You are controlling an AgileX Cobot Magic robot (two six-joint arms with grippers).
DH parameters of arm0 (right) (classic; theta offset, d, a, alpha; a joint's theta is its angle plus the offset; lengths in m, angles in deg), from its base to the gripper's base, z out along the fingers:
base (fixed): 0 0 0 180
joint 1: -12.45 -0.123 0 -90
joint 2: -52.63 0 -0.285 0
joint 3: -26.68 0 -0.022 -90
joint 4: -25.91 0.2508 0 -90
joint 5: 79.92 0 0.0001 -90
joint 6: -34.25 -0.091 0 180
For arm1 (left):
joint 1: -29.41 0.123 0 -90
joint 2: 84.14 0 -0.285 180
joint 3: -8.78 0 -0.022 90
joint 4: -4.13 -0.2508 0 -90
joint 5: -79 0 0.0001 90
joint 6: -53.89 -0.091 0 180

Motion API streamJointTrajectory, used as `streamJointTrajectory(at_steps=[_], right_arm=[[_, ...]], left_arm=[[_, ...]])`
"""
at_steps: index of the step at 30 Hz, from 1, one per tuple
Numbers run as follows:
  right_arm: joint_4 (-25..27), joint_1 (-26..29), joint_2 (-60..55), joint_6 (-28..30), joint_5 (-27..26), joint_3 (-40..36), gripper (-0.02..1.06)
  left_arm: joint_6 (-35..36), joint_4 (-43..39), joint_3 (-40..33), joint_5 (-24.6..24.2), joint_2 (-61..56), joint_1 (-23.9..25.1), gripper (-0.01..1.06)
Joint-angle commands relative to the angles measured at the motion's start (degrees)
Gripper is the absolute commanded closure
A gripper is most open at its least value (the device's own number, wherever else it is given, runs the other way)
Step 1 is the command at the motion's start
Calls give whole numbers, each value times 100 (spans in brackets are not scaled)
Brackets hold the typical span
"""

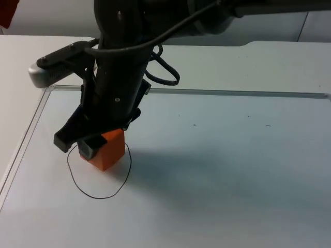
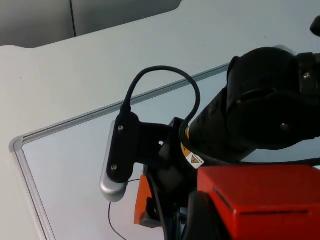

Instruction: Pick up one cube with the left hand and another cube with the right hand. First place the cube in the right hand at the target position, then stack the cube in the left hand on top.

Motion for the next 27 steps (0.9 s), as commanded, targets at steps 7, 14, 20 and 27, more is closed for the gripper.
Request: streamJointTrajectory(at_steps=[7, 14, 20, 27], right_arm=[[-14, -73, -206, -24, -174, 48, 105], [-300, -153, -216, -158, -190, 48, 105], [-299, -153, -216, -177, -60, 48, 105], [-227, -153, -216, -277, -59, 48, 73]], left_arm=[[39, 20, -6, 122, -24, -2, 105], [39, 20, -6, 136, -24, -2, 105], [39, 20, -6, 136, -24, -2, 105], [39, 20, -6, 136, -24, -2, 105]])
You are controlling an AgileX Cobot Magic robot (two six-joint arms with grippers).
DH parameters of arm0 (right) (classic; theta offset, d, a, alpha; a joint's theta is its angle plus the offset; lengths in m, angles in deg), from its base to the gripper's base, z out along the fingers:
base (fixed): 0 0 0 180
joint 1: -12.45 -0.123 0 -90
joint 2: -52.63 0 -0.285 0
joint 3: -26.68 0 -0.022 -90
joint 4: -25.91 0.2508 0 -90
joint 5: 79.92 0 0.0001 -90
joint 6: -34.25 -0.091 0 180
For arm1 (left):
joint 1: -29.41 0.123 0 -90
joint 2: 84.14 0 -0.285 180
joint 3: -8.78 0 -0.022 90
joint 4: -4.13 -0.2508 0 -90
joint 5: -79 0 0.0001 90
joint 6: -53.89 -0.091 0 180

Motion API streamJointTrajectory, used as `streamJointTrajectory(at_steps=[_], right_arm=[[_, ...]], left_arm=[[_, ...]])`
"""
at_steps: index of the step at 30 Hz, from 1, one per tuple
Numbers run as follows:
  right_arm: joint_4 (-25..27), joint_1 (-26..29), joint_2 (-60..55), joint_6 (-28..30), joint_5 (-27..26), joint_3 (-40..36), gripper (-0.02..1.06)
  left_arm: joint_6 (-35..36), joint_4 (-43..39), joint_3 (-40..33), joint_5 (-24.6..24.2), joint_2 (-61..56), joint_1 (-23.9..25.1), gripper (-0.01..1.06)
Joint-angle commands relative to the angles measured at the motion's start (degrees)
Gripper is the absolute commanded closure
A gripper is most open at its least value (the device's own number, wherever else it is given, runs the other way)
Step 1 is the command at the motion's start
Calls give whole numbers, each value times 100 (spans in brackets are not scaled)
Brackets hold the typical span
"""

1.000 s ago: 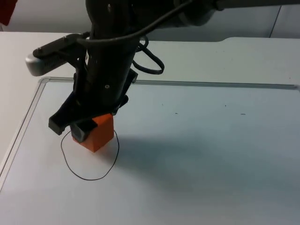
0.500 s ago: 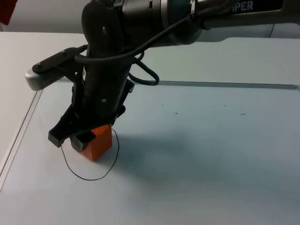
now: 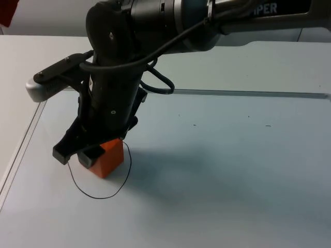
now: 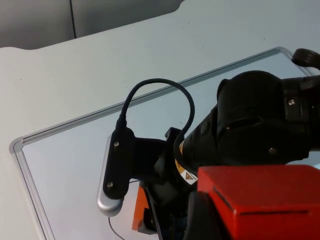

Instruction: Pick up one cube with the left hand and another cube with the right hand. First place the cube in the right hand at the target position, then stack the cube in the left hand on top.

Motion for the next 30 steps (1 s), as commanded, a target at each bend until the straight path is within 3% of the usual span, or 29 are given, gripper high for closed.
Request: streamJointTrajectory(at_steps=[1, 6, 7, 10, 21, 27, 30], right_arm=[[26, -43, -37, -103, 78, 45, 73], [26, -43, 0, -154, 43, 45, 22], [26, -43, 0, -154, 43, 45, 22], [26, -43, 95, -133, 54, 69, 6], [-344, 14, 840, -145, 311, 266, 4], [-279, 461, 1442, 47, 836, 266, 4], [-5, 904, 1843, 174, 951, 255, 4]], left_arm=[[39, 20, -6, 123, -24, -2, 105], [39, 32, -6, 121, -24, -2, 105], [39, 32, -6, 121, -24, -2, 105], [39, 32, -6, 121, -24, -2, 105], [39, 57, -6, 136, -24, -2, 105], [39, 85, -6, 242, -24, -2, 105], [39, 98, -6, 256, -24, -2, 105]])
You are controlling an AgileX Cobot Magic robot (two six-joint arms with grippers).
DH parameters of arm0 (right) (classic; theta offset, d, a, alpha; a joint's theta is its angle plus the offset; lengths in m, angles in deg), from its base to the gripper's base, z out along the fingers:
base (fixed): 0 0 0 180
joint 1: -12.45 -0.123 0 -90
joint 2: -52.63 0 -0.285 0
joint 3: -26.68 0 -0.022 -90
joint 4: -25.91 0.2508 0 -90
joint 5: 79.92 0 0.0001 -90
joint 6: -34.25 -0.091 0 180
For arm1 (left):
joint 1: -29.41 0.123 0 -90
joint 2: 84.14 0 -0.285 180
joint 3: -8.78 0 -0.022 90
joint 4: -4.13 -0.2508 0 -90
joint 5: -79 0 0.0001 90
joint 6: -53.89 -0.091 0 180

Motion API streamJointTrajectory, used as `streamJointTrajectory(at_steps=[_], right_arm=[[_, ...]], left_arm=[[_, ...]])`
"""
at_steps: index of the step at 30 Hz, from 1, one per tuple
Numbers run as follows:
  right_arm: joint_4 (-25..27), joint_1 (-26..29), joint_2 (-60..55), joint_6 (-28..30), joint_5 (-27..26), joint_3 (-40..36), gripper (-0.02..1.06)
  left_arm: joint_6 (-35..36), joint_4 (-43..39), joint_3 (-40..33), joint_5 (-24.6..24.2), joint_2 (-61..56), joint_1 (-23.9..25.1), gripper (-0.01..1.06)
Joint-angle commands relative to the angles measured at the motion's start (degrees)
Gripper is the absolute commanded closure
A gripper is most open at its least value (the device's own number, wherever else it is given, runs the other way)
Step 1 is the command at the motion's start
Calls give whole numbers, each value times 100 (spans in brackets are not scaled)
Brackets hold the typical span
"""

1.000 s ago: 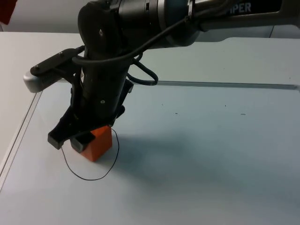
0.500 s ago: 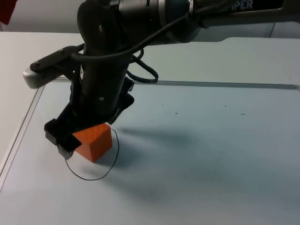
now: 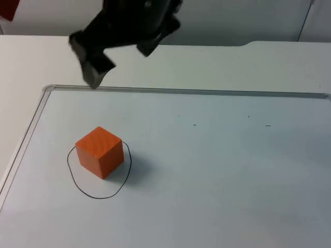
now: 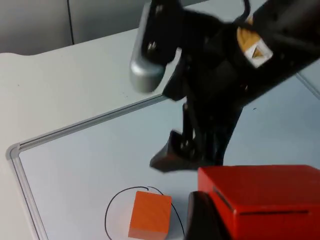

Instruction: Pick up one cube with the left hand and another cube with the right hand. First place the cube in the right hand at the target position, then stack the cube in the left hand on top.

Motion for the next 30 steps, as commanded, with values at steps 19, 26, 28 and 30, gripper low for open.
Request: streamJointTrajectory(at_steps=[19, 26, 28, 30], right_arm=[[2123, 1232, 3610, 2398, 91, 24, 4], [2111, 1232, 4163, 2487, 639, 24, 4], [2142, 1232, 4302, 2487, 786, 24, 4], [2163, 1232, 4371, 2487, 825, 24, 4]], left_arm=[[-286, -322, -6, 592, 1082, -2, 105], [-741, -322, -6, 901, 1991, -2, 105], [-850, -322, -6, 989, 2332, 30, 105], [-900, -241, 7, 1012, 2510, 60, 105]])
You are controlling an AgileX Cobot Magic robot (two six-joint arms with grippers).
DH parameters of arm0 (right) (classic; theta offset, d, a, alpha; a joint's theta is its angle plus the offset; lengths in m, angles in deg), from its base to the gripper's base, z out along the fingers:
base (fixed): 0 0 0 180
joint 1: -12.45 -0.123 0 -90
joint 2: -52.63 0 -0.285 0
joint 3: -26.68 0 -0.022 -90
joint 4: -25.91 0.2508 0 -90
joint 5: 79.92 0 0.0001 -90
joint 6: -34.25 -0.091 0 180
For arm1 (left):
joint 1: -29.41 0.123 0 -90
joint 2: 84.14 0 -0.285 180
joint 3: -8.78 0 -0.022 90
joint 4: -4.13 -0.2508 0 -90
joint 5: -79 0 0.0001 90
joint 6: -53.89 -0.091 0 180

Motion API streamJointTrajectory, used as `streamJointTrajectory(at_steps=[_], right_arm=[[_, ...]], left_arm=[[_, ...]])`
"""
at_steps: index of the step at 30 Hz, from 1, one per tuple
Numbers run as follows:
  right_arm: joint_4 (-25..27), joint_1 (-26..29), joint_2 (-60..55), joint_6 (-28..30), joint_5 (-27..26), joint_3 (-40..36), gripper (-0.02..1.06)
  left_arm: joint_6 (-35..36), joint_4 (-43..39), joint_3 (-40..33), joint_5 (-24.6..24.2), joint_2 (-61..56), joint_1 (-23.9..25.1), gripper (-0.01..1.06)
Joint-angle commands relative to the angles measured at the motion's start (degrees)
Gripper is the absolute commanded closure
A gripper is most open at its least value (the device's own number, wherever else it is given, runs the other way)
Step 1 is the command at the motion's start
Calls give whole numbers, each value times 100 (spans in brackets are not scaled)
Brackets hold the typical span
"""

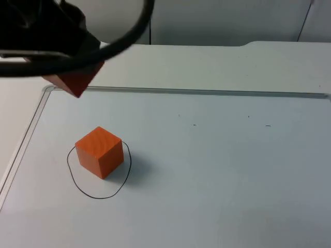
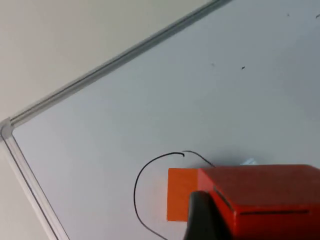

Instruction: Pick up one cube with the left hand and another cube with the right hand. First place the cube in the right hand at the target position, then stack the cube in the left hand on top.

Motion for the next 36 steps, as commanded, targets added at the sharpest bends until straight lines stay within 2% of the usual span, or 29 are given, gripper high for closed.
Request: streamJointTrajectory(at_steps=[1, 3, 9, 12, 13, 20, 25, 32, 36], right_arm=[[80, 29, 110, 92, 72, 24, 4], [124, 29, 244, 123, 72, 24, 4], [124, 29, 292, 123, 72, 24, 4], [124, 29, 291, 123, 82, 24, 4], [124, 29, 291, 123, 82, 24, 4], [124, 29, 291, 123, 82, 24, 4], [124, 29, 291, 123, 139, 24, 4], [113, 29, 291, 123, 85, 24, 4], [113, 29, 291, 123, 52, 24, 4]], left_arm=[[-107, 55, 7, 184, 242, 73, 105], [-355, 180, 34, 293, 600, 250, 105], [-1646, 1109, 452, -97, 1234, 524, 105], [-1871, 1285, 647, -200, 1419, 524, 105], [-2002, 1460, 807, -383, 1591, 524, 105], [-2052, 1576, 989, -557, 2154, 536, 105], [-2052, 1745, 999, -513, 2393, 783, 105], [-2766, 2486, 999, -536, 2523, 919, 105], [-2906, 2576, 999, -522, 2674, 919, 105]])
